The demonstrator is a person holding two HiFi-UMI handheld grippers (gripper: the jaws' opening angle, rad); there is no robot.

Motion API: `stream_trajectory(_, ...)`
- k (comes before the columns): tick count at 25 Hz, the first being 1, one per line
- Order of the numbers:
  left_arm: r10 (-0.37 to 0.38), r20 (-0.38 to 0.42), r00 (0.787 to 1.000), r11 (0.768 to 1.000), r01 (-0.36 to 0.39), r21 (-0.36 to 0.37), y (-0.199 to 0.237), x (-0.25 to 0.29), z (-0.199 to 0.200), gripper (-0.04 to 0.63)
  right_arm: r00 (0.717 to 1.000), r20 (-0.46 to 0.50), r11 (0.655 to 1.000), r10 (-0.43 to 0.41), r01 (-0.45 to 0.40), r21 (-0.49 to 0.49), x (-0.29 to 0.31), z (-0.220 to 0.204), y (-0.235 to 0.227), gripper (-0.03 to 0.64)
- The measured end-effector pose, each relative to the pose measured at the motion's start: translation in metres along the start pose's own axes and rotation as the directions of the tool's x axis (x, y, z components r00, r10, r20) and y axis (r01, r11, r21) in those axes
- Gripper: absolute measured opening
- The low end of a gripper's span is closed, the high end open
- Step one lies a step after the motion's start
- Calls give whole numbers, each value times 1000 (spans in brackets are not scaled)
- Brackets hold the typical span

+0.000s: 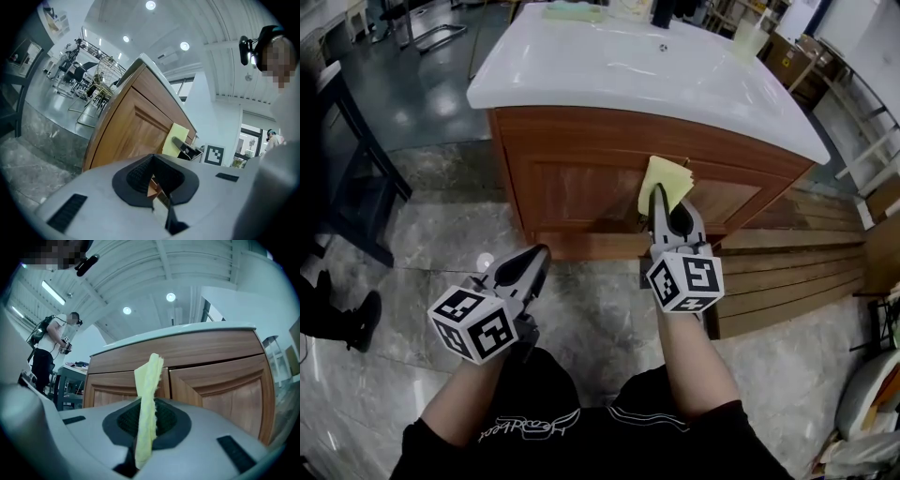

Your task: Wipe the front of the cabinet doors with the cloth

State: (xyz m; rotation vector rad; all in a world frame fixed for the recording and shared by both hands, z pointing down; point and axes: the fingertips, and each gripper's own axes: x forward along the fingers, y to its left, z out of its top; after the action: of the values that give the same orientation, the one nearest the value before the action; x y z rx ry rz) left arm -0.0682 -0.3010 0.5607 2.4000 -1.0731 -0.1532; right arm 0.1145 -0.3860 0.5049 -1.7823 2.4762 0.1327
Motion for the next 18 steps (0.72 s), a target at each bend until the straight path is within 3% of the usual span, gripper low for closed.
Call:
stream_trajectory(8, 11, 32, 999, 1000, -11, -14, 12, -7, 2, 6, 990, 30, 991, 135, -134, -13, -10, 4, 62, 41)
stream_trajectory(18, 99, 57, 993, 995, -97, -33, 49, -42, 1, 6, 928, 69, 929, 366, -368, 22, 6, -15, 172, 41)
